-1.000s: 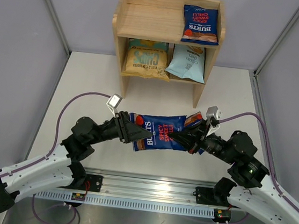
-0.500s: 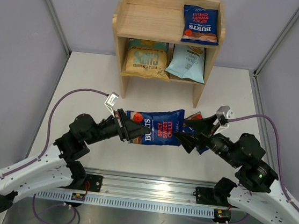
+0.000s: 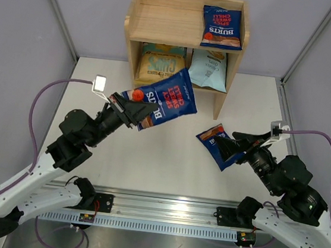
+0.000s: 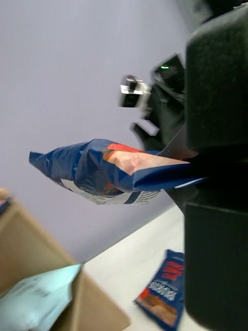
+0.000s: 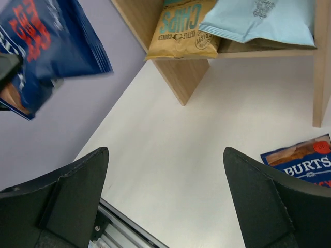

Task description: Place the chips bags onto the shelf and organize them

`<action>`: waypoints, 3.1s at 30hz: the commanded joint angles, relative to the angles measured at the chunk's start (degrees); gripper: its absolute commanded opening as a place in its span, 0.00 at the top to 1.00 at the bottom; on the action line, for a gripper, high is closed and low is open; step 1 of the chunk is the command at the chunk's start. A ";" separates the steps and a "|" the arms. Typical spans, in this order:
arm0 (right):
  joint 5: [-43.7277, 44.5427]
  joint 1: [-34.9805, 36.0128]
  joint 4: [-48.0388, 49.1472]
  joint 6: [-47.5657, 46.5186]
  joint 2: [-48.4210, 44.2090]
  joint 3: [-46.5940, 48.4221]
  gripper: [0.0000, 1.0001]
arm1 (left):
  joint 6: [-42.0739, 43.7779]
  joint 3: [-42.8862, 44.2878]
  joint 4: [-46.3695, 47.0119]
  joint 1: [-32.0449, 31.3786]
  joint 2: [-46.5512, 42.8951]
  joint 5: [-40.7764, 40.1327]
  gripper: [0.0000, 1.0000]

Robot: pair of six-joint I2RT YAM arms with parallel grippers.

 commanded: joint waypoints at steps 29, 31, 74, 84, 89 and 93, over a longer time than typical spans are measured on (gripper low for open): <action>2.65 -0.07 -5.35 13.94 -9.25 -5.55 0.01 | -18.17 53.00 -2.67 6.51 50.45 -50.71 0.95; 2.83 -0.07 -5.00 14.37 -9.60 -5.82 0.01 | -19.41 56.17 -4.43 6.51 52.39 -52.02 0.95; 3.88 -0.07 -5.17 19.56 -13.03 -7.84 0.01 | -14.93 80.78 -8.04 4.58 73.76 -48.60 0.88; 4.41 -0.07 -5.88 19.47 -13.74 -7.49 0.01 | -12.48 83.50 -6.90 5.10 76.22 -47.55 0.73; 4.41 -0.07 -6.05 19.30 -13.65 -7.14 0.00 | -13.52 83.51 -14.45 5.10 74.47 -47.72 0.50; 4.23 -0.07 -6.93 19.30 -12.95 -6.35 0.01 | -14.84 82.72 -21.21 5.10 71.04 -48.25 0.37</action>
